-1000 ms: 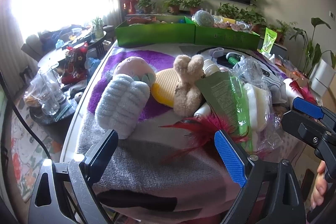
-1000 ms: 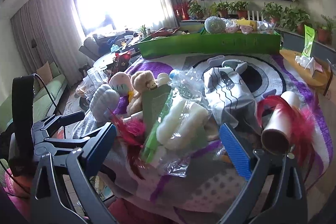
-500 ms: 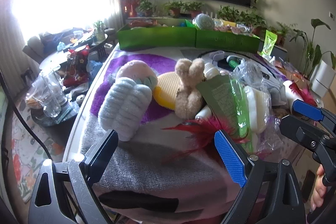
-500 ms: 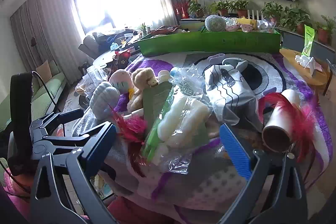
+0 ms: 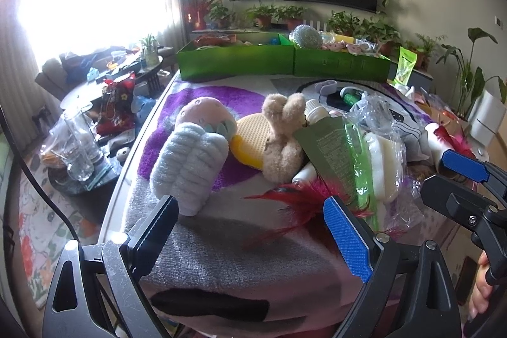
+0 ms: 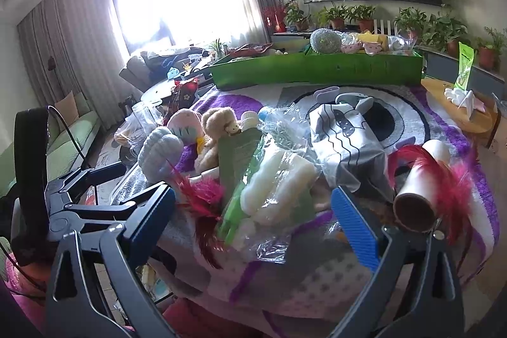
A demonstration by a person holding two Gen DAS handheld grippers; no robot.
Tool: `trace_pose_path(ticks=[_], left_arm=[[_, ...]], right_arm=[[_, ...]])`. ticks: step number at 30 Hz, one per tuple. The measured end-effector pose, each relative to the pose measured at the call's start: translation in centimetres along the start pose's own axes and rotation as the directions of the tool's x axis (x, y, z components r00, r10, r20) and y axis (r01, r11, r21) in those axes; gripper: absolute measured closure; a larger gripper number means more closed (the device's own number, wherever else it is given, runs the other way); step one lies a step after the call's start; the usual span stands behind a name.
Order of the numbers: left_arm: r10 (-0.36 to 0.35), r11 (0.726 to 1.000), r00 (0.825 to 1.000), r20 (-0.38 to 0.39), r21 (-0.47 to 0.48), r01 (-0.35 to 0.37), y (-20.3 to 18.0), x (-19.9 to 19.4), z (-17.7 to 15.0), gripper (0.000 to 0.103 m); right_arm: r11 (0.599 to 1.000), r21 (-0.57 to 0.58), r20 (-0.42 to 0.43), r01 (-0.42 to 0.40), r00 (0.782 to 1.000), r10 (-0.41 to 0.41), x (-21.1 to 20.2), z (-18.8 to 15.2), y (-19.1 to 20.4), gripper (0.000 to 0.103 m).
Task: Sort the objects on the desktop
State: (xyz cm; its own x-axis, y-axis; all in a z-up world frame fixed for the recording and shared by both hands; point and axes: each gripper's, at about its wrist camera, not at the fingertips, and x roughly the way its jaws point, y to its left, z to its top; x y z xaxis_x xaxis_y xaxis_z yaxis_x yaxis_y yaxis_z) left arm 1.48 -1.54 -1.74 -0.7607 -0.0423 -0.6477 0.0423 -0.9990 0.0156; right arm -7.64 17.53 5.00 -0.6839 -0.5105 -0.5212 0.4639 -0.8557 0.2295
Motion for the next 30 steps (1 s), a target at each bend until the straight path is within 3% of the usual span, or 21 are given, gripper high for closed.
trace_pose_path(ticks=[19,25,30], left_arm=[[0.002,1.0,1.0,0.002,0.001,-0.002,-0.1,-0.2,0.1,0.01],[0.004,1.0,1.0,-0.008,-0.001,-0.004,-0.1,-0.1,0.1,0.01],[0.003,1.0,1.0,-0.015,-0.001,-0.003,-0.1,0.0,0.2,0.01]], right_arm=[[1.0,-0.005,-0.001,-0.018,1.0,0.018,-0.1,-0.1,0.1,0.005],[0.999,0.015,-0.062,-0.044,0.997,0.045,0.6,-0.3,-0.3,0.031],[0.999,0.018,-0.095,-0.052,0.994,0.053,1.0,-0.7,-0.5,0.039]])
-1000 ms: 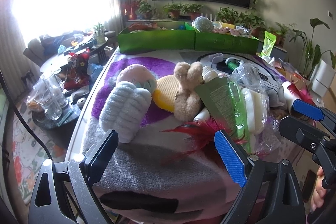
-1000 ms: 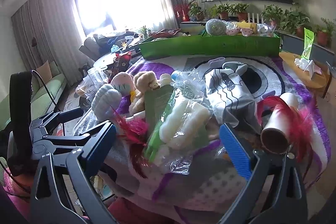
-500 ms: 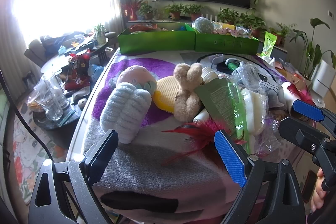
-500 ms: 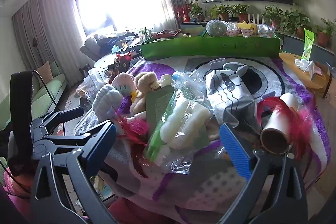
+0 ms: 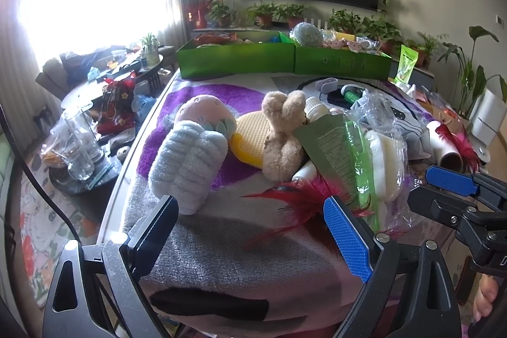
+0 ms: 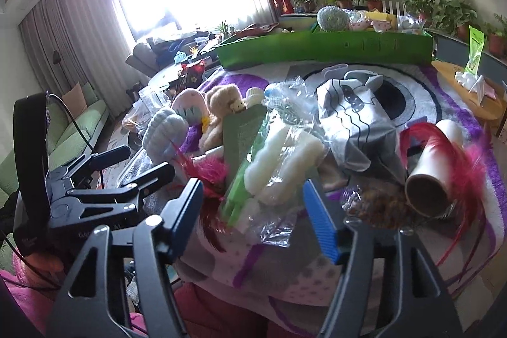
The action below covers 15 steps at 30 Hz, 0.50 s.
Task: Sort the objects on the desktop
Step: 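Reach the right tool to the green plastic item in clear bag and grasp it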
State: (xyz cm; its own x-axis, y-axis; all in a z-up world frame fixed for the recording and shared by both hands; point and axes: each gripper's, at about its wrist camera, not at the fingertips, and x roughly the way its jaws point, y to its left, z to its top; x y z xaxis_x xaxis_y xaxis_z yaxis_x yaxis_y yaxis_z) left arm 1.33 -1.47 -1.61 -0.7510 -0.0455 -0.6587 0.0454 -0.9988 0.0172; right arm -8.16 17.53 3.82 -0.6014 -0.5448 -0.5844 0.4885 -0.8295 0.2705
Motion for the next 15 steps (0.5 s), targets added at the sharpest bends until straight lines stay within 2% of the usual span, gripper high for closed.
trace_pose_path(ticks=[4,7,9,15], left_arm=[[0.016,1.0,1.0,0.002,-0.013,-0.016,0.0,0.1,0.0,0.01],[0.021,1.0,1.0,0.004,-0.014,-0.021,0.0,0.2,0.0,0.01],[0.022,1.0,1.0,-0.001,-0.021,-0.022,0.2,0.3,0.0,0.01],[0.023,0.999,1.0,-0.008,-0.024,-0.023,0.4,0.5,-0.1,0.01]], right_arm=[[1.0,0.0,-0.004,0.005,1.0,-0.005,-0.1,0.0,-0.1,0.042],[1.0,-0.015,-0.02,0.018,1.0,-0.019,0.1,-0.1,0.0,0.05],[0.999,-0.024,-0.045,0.026,0.999,-0.027,0.3,-0.3,-0.1,0.054],[1.0,0.014,-0.155,-0.005,0.988,0.007,2.2,-1.4,-0.9,0.056]])
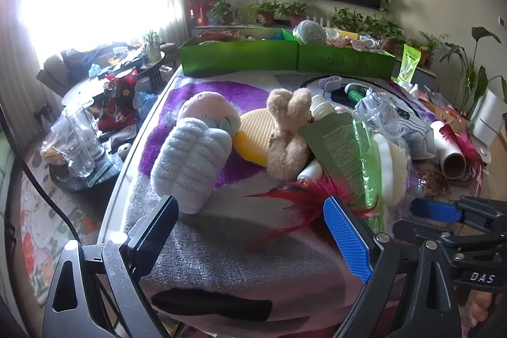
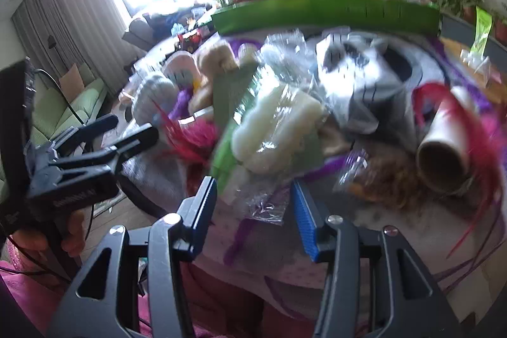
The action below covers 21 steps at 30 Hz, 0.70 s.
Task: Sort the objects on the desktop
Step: 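Reach the right tool to the green plastic item in clear bag and grasp it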
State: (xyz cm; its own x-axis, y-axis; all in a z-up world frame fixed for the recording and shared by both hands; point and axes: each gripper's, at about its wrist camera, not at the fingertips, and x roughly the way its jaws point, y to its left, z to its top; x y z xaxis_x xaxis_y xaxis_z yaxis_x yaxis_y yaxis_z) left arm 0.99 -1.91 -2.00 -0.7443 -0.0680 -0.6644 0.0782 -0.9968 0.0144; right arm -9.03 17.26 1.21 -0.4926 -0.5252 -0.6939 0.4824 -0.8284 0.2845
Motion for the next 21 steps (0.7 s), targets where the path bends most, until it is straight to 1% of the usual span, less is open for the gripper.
trace_pose_path(ticks=[2,5,8,11,12,15,17,19,21], left_arm=[[0.002,1.0,1.0,0.01,-0.001,-0.002,0.2,-0.1,0.0,0.01],[0.023,1.0,1.0,0.021,-0.016,-0.023,0.8,-0.2,0.1,0.01],[0.036,0.999,0.999,0.032,-0.042,-0.035,1.7,-0.5,0.2,0.01],[0.044,0.998,0.998,0.037,-0.048,-0.042,2.0,-0.7,0.2,0.01],[0.044,0.998,0.998,0.037,-0.044,-0.043,2.0,-0.7,0.2,0.01],[0.03,0.999,0.999,0.036,-0.027,-0.029,1.7,-0.8,0.0,0.01],[0.01,1.0,1.0,0.029,-0.014,-0.01,1.3,-0.7,-0.2,0.01],[-0.02,1.0,1.0,0.018,0.009,0.02,0.6,-0.6,-0.3,0.01],[-0.05,0.998,0.999,0.002,0.029,0.05,-0.1,-0.6,-0.6,0.01]], right_arm=[[1.0,0.015,-0.021,-0.025,0.999,0.025,0.5,0.0,-0.1,0.06],[0.992,0.035,-0.056,-0.125,0.99,0.127,1.5,0.2,0.3,0.06],[0.984,0.034,-0.072,-0.172,0.982,0.174,2.5,0.7,1.1,0.06],[0.968,0.04,-0.065,-0.25,0.966,0.252,3.8,1.7,2.0,0.058],[0.964,0.038,-0.073,-0.264,0.961,0.266,4.3,1.9,2.2,0.058],[0.964,0.026,-0.109,-0.266,0.957,0.267,4.9,2.0,2.7,0.058],[0.966,0.004,-0.114,-0.258,0.96,0.257,4.3,1.9,2.6,0.058],[0.978,-0.02,-0.094,-0.209,0.974,0.206,3.3,1.9,2.1,0.055],[0.987,-0.021,-0.06,-0.161,0.985,0.159,1.9,2.3,1.1,0.054]])
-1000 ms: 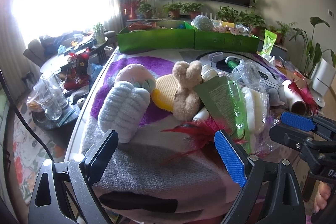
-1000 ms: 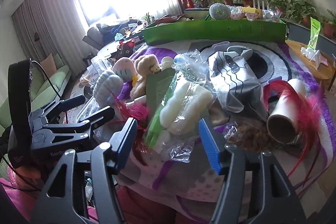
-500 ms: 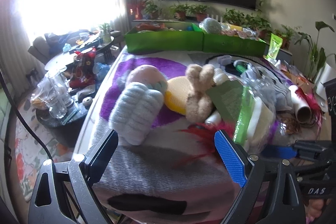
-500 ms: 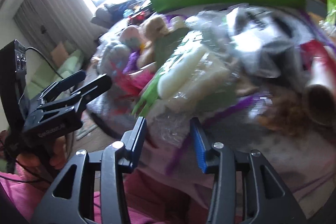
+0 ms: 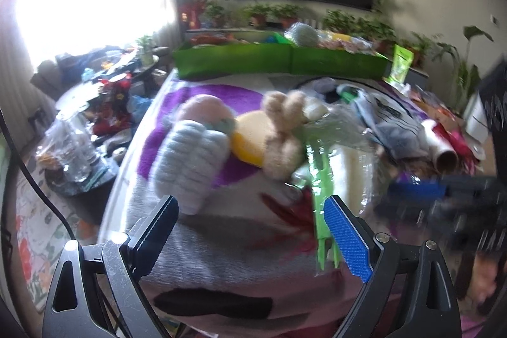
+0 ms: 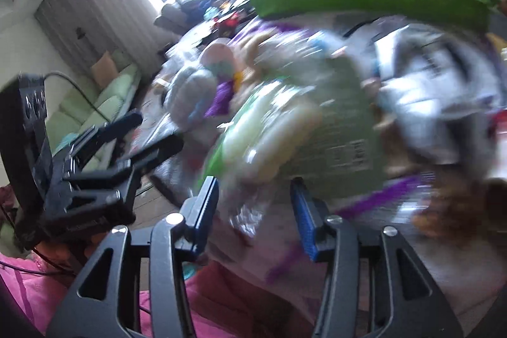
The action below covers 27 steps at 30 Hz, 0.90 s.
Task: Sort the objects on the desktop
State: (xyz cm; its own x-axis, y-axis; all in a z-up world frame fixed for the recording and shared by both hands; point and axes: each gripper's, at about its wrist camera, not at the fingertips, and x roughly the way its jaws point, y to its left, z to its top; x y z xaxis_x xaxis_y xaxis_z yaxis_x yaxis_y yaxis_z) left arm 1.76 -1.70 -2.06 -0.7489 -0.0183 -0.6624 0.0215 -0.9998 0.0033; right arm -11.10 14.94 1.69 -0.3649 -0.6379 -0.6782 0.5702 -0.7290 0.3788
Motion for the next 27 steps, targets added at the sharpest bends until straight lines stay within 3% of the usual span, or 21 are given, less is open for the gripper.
trace_pose_path(ticks=[6,12,14,15,16,17,22,27], left_arm=[[-0.117,0.992,0.993,-0.031,0.046,0.119,-1.8,-0.5,-0.8,0.01],[-0.144,0.983,0.989,-0.046,0.107,0.148,-3.1,-1.6,-1.9,0.01],[-0.142,0.981,0.987,-0.069,0.123,0.15,-3.6,-1.3,-2.3,0.01],[-0.136,0.981,0.988,-0.079,0.129,0.146,-3.9,-1.0,-2.5,0.01],[-0.13,0.981,0.987,-0.091,0.133,0.141,-4.1,-0.7,-2.6,0.01],[-0.12,0.982,0.987,-0.103,0.136,0.133,-4.2,-0.3,-2.8,0.01],[-0.06,0.991,0.985,-0.161,0.109,0.078,-3.8,1.7,-3.1,0.01],[-0.041,0.998,0.986,-0.163,0.045,0.049,-2.6,2.5,-2.4,0.01]], right_arm=[[0.996,0.005,0.108,0.085,0.99,-0.085,-2.8,2.5,-1.5,0.043],[0.986,-0.148,0.08,0.076,0.995,-0.064,0.5,5.5,0.4,0.031],[0.983,-0.165,0.047,0.08,0.996,-0.073,1.6,6.1,0.2,0.031],[0.984,-0.16,0.034,0.084,0.996,-0.079,1.9,6.2,-0.2,0.039],[0.984,-0.152,0.018,0.092,0.996,-0.09,2.1,6.1,-0.3,0.069],[0.982,-0.151,-0.005,0.11,0.994,-0.112,2.6,6.1,-0.4,0.077],[0.985,-0.069,-0.033,0.157,0.987,-0.16,1.3,5.1,-1.8,0.08],[0.979,0.109,-0.023,0.173,0.985,-0.171,-1.0,3.4,-4.8,0.08]])
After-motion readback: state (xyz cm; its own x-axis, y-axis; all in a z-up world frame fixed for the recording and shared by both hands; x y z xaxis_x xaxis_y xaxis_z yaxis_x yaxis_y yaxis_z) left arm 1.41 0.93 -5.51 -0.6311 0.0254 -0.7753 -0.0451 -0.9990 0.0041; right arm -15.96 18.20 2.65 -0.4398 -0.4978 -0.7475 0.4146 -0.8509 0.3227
